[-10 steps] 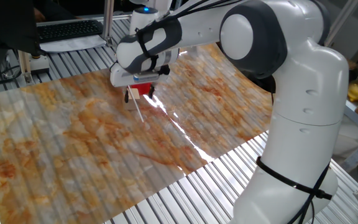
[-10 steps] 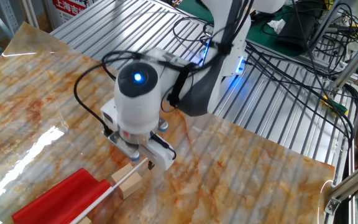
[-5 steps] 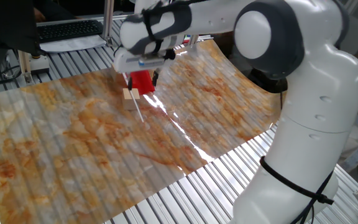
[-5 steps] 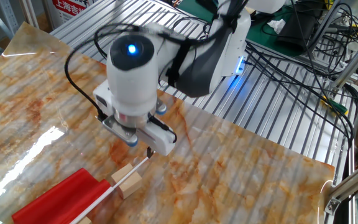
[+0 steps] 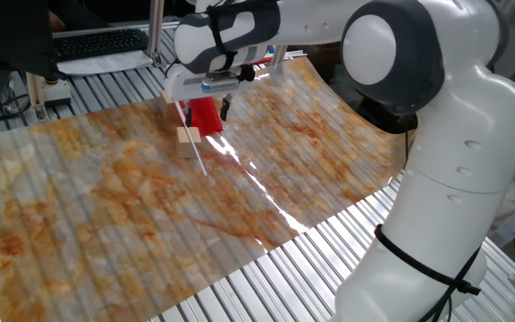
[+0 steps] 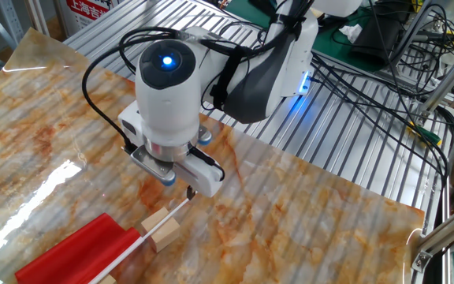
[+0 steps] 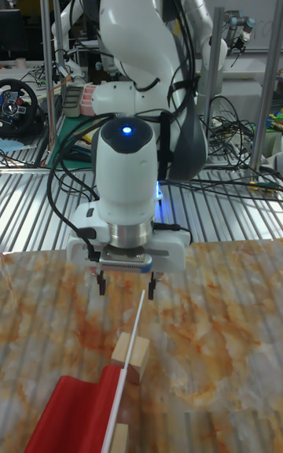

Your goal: Wave the flag

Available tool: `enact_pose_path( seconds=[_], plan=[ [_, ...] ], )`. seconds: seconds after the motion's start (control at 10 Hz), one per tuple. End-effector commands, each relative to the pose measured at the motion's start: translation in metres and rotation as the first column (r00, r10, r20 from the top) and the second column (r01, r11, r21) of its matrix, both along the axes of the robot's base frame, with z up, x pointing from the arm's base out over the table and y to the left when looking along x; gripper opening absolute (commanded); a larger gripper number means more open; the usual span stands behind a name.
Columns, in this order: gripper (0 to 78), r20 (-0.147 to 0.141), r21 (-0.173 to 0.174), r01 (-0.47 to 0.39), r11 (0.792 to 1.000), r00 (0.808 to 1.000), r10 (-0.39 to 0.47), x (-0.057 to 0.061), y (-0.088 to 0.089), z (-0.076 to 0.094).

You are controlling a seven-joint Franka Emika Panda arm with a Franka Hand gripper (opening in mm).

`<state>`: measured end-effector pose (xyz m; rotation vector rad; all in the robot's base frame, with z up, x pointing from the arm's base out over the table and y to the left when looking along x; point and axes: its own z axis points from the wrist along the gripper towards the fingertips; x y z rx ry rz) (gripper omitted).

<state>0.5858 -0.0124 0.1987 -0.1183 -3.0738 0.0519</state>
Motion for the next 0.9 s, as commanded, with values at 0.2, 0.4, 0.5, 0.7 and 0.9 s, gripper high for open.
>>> enact_pose_path(
  seconds=[0.2,0.4,0.5,0.7,0.9],
  plan=[
    [77.5,-0.013,0.015,-0.035,0.999,0.999,0.035,-0.007,0.001,0.059],
    [77.5,-0.013,0.020,-0.033,0.999,0.999,0.033,-0.009,0.002,0.062],
    [77.5,-0.012,0.030,-0.032,0.999,0.999,0.032,-0.011,0.000,0.065],
    [77.5,-0.007,0.024,-0.047,0.999,0.999,0.047,-0.017,-0.006,0.074],
    [77.5,-0.002,0.023,-0.047,0.999,0.999,0.047,-0.021,-0.008,0.078]
  ],
)
